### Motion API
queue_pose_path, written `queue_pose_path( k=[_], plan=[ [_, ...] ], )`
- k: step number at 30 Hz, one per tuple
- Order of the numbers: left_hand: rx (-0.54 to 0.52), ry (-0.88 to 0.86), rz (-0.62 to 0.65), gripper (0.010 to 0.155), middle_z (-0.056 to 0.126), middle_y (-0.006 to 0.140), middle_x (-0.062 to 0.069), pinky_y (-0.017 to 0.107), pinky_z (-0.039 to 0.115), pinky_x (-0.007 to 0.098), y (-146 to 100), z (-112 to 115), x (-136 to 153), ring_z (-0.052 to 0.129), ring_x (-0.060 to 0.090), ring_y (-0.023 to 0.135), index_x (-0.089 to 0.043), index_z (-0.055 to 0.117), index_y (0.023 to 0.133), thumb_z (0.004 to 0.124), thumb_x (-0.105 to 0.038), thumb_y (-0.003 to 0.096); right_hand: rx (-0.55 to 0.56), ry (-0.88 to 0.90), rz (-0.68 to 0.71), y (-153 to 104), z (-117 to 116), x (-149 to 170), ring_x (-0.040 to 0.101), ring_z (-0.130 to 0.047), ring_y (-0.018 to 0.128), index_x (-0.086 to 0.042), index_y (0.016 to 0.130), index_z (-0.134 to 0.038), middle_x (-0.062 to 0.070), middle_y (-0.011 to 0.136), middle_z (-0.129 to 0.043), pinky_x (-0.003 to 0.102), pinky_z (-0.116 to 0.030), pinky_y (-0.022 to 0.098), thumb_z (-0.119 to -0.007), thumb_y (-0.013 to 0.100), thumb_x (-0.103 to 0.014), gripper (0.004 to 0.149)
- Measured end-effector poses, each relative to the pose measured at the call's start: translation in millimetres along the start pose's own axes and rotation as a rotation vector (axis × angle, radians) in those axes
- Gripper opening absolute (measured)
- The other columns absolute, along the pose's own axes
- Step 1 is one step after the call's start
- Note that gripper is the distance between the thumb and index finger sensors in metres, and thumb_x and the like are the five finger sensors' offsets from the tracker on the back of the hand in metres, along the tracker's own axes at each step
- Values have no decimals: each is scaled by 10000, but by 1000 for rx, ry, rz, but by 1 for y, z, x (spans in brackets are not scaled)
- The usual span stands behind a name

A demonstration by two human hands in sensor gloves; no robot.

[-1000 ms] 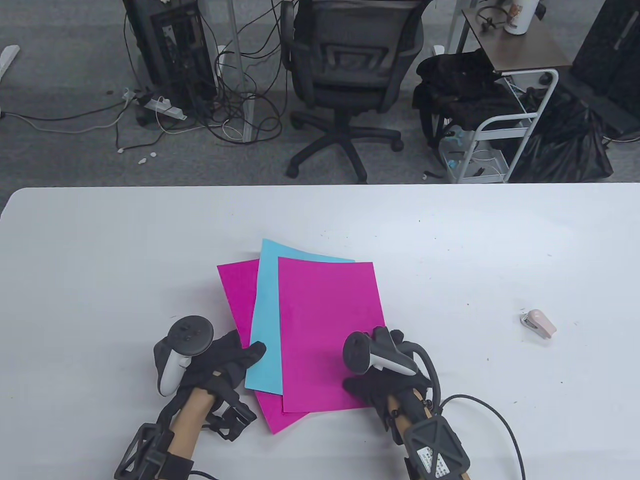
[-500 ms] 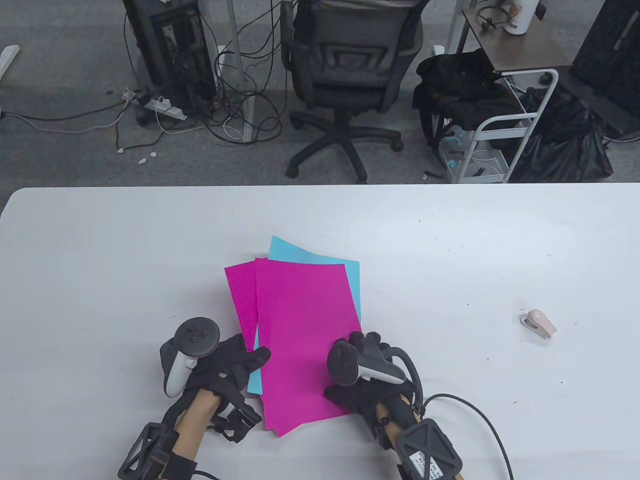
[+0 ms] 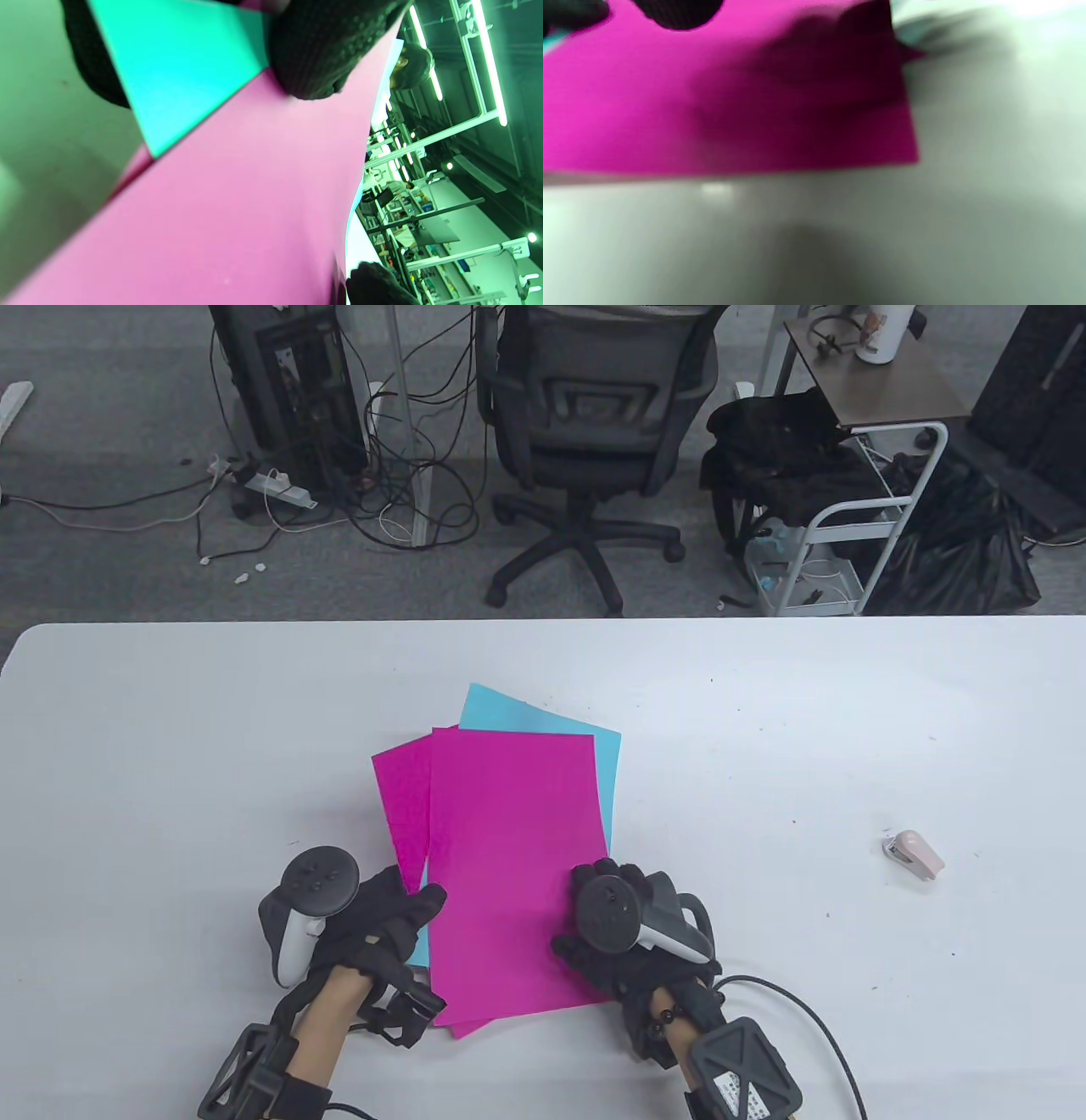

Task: Push down lever to staple documents

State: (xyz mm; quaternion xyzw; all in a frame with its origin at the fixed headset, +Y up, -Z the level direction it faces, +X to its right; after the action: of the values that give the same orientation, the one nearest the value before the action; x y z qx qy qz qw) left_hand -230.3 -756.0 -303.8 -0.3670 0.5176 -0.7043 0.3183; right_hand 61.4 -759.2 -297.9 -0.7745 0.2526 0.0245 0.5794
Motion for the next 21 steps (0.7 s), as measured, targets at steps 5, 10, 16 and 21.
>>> queue_pose_path(
  k=[5,10,16,21],
  plan=[
    [-31,-53,57,443,1023,789,61,513,883,559,-6,-12,-4,1055,281,658,-112,776,965,849,-244,549,188,103,-45,-10,21,18,666,-489,943,82,1079,-267,401,1071,-355,720,-517,662,-593,511,-499,875],
    [-57,-91,152,429,1019,799,60,521,875,570,-17,-21,-13,1049,293,671,-136,787,958,850,-241,546,318,267,-66,-22,37,38,653,-557,930,102,1072,-267,402,1057,-420,712,-560,652,-609,509,-508,898],
    [-133,-27,347,420,1017,807,48,531,869,574,-34,-24,-36,1043,296,684,-162,799,950,852,-244,542,392,486,-18,-32,48,48,652,-565,933,119,1062,-185,408,1055,-410,718,-560,653,-636,502,-527,966],
    [-170,-21,476,409,998,843,24,596,838,580,-45,-22,-49,1005,302,763,-203,806,943,847,-247,539,409,683,78,-35,52,45,624,-589,946,87,1062,-134,381,1060,-428,715,-584,649,-679,505,-500,976]
  ],
)
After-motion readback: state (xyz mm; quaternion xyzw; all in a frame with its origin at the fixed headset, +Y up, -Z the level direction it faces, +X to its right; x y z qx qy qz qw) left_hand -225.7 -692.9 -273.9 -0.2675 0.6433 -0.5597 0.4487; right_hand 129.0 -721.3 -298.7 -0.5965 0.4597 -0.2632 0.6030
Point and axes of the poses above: the tracker on the back of each hand, its own x axis roughly to the little-finger side, its own y axis roughly from the wrist to the fingertips, z = x × y, the point moved 2 cm from there along y, roughly from the wrist to the fingertips
